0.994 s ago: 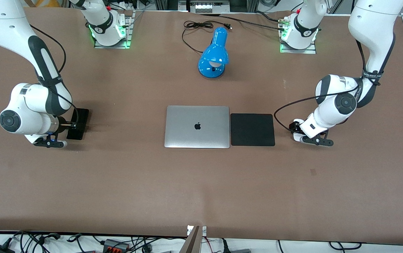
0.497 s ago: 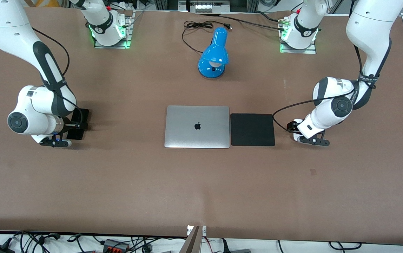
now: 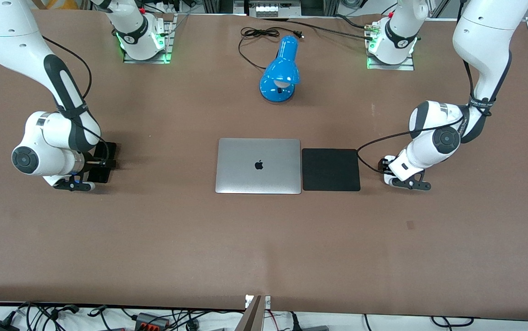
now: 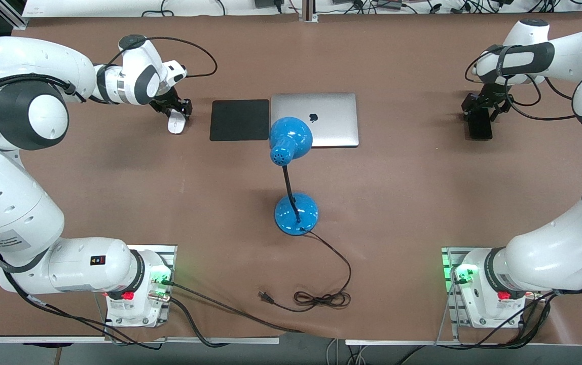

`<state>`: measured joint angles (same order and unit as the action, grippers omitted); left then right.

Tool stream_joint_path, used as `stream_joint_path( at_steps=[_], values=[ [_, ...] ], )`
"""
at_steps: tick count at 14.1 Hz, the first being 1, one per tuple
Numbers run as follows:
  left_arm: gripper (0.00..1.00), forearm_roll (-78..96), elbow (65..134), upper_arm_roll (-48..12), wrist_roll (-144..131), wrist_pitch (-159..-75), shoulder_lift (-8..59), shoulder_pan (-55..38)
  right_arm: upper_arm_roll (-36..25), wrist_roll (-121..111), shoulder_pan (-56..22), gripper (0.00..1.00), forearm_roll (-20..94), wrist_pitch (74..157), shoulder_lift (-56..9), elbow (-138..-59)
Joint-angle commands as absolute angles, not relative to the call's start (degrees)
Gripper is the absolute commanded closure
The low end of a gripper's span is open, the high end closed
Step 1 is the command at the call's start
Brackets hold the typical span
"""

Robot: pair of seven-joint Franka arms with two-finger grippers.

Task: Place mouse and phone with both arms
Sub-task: 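Close the right gripper on the phone while the left gripper grasps the mouse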

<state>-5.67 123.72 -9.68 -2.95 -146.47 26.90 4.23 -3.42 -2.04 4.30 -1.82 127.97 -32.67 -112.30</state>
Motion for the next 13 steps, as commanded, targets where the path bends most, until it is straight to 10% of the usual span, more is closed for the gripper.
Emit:
stream_joint_path(
  at_steps=[1,4,13],
  values=[
    [0.54,-7.1,124.2,-9.9,-3.8,-147.3,26.8,4.4,-3.2,-2.1,4.7,0.62,-2.5,128.4,-32.1,-113.4],
    [0.65,-7.2,123.3,-9.9,-3.7,-146.1,26.5,4.0,-3.1,-2.5,4.6,0.83,-2.5,127.2,-31.6,-113.3],
    [0.72,-7.2,114.4,-14.3,-4.0,-133.0,24.4,3.4,-0.5,-1.8,0.4,0.83,-1.5,123.2,-26.5,-111.5]
  ],
)
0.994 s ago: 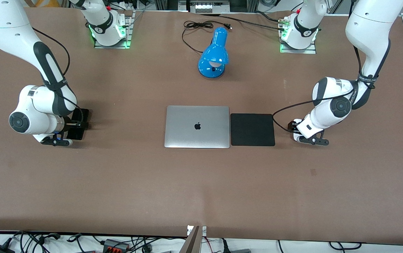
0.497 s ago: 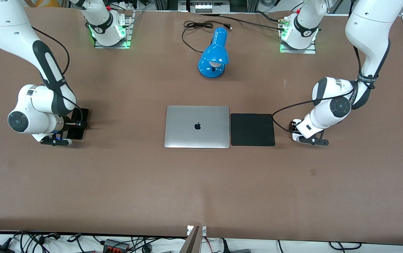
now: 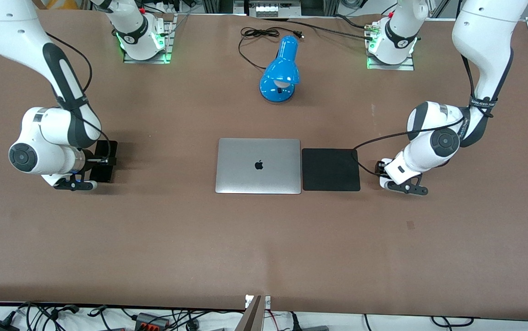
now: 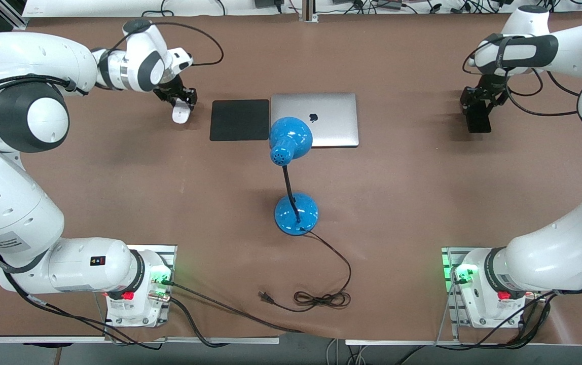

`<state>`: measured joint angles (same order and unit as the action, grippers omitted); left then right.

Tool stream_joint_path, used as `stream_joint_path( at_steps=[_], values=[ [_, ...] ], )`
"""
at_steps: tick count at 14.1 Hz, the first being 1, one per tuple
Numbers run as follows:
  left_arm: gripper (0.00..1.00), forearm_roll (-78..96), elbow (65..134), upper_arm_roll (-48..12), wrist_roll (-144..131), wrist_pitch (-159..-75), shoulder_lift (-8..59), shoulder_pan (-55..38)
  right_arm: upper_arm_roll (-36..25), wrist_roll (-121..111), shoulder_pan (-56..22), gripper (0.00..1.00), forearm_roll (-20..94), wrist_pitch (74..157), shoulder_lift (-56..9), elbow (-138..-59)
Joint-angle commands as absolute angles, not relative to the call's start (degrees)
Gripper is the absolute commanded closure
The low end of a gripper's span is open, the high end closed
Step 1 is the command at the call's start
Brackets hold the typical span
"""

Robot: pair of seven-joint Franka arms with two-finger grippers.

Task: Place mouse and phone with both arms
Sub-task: 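Close the right gripper on the phone while the left gripper grasps the mouse, then carry the phone beside the laptop while the left gripper sets mouse on pad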

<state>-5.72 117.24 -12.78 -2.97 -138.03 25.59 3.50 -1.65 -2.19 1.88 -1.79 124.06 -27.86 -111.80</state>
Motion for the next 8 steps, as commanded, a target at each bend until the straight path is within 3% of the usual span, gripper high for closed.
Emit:
stream_joint_path(
  at_steps=[1,4,8],
  values=[
    [0.72,-7.1,113.0,-15.1,-4.3,-130.8,24.5,3.4,0.2,-1.7,-0.4,0.83,-1.1,123.5,-26.7,-111.2],
    [0.72,-7.0,112.4,-19.7,-11.7,-130.0,25.3,2.7,1.8,-0.1,-5.2,0.83,4.8,124.7,-27.6,-110.0],
    [0.72,-7.3,108.1,-20.0,-18.3,-130.4,29.6,-3.7,1.8,13.7,-15.2,0.82,5.4,126.6,-28.5,-109.6]
  ],
)
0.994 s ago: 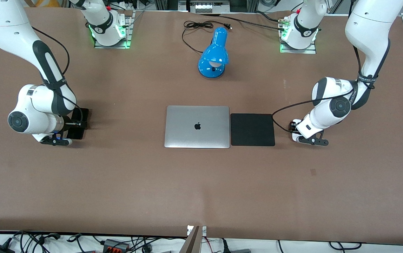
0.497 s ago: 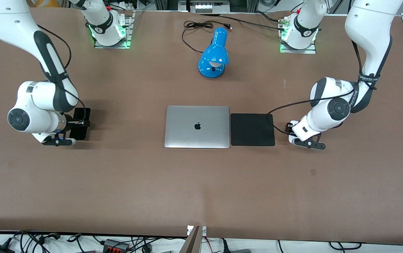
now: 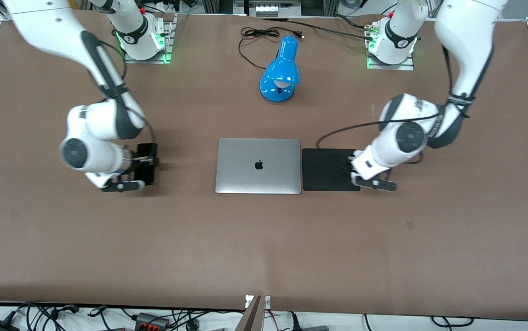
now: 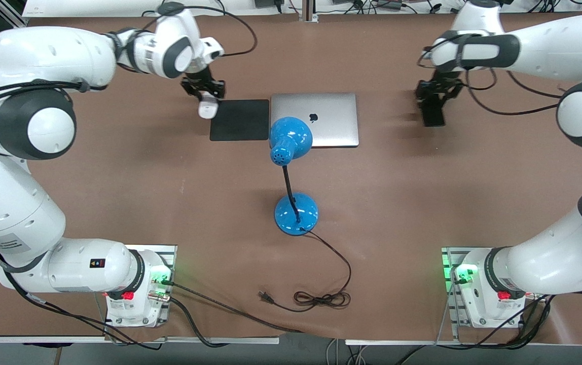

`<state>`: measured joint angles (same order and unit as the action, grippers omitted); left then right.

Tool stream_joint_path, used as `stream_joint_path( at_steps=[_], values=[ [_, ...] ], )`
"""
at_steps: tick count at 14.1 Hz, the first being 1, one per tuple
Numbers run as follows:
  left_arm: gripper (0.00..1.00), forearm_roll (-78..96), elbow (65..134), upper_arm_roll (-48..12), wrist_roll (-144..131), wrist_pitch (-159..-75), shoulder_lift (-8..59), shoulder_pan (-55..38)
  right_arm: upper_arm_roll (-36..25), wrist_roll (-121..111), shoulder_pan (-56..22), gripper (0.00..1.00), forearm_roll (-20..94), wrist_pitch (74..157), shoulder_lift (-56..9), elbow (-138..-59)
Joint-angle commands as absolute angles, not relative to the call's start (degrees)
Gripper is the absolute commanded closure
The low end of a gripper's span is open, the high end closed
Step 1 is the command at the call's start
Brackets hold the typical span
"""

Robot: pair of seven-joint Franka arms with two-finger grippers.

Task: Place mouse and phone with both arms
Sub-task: 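Carry the phone beside the laptop while the left gripper sets mouse on pad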

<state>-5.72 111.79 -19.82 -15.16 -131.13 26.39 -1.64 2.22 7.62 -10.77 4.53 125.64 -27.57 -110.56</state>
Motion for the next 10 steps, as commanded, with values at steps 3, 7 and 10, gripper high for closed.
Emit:
stream_joint_path(
  at_steps=[3,7,10],
  values=[
    [0.72,-7.4,105.0,-19.6,-18.5,-130.4,32.9,-5.7,1.8,21.3,-20.4,0.82,5.4,130.2,-30.3,-109.6],
    [0.72,-9.0,103.5,-19.4,-19.8,-132.0,36.1,-7.5,1.8,21.9,-23.2,0.81,5.2,133.6,-32.7,-109.5],
    [0.71,-13.1,103.6,-19.4,-24.2,-132.6,37.5,-8.5,1.8,21.6,-23.2,0.81,5.2,133.5,-32.9,-109.2]
  ],
)
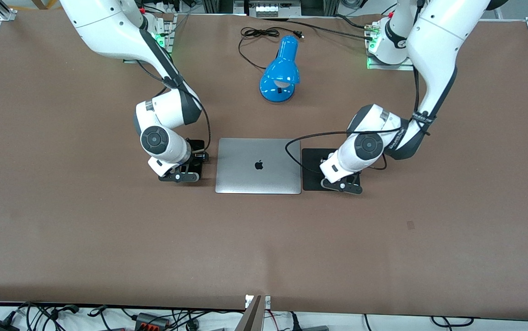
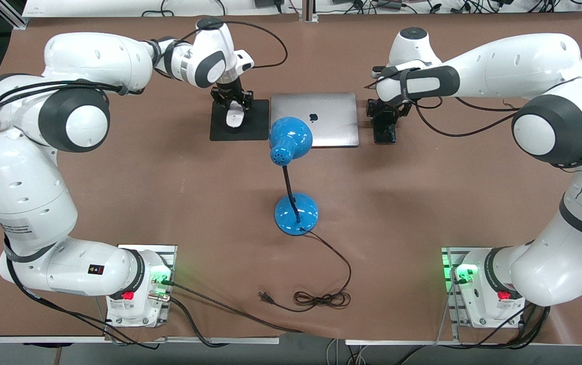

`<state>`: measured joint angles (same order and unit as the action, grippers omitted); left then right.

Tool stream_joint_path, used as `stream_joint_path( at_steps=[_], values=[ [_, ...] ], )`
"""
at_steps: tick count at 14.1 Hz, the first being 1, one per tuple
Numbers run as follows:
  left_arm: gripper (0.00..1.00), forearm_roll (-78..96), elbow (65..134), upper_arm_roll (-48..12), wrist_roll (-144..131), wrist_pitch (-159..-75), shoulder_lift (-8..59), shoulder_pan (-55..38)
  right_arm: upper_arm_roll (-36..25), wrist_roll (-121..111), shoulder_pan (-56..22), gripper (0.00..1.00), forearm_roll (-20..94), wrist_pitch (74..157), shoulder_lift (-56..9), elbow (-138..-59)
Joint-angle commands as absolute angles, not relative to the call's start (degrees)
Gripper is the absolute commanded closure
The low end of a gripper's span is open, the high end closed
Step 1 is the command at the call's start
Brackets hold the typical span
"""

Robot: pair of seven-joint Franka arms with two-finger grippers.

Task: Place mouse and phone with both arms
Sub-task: 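Carry the phone beside the laptop while the left gripper sets mouse on pad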

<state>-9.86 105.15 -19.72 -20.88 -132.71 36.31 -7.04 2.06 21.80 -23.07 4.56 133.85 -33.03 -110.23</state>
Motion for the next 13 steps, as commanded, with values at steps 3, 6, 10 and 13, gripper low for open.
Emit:
stream_joint_path(
  at_steps=[3,6,10,13],
  values=[
    [0.06,-13.6,103.6,-19.5,-25.4,-132.2,37.6,-8.5,1.8,20.9,-23.3,0.75,4.7,133.5,-33.5,-109.2],
    [0.00,-13.6,103.4,-19.5,-25.3,-130.4,36.7,-7.6,1.8,21.0,-23.5,0.20,4.6,133.6,-33.8,-108.9],
    [0.00,-13.7,100.8,-19.6,-24.7,-123.7,33.1,-4.6,1.8,21.4,-23.6,0.00,4.7,133.1,-33.0,-108.0],
    [0.00,-13.7,100.9,-19.6,-21.4,-119.3,28.5,-1.8,1.2,21.2,-23.0,0.00,4.7,128.5,-28.3,-105.8]
  ],
)
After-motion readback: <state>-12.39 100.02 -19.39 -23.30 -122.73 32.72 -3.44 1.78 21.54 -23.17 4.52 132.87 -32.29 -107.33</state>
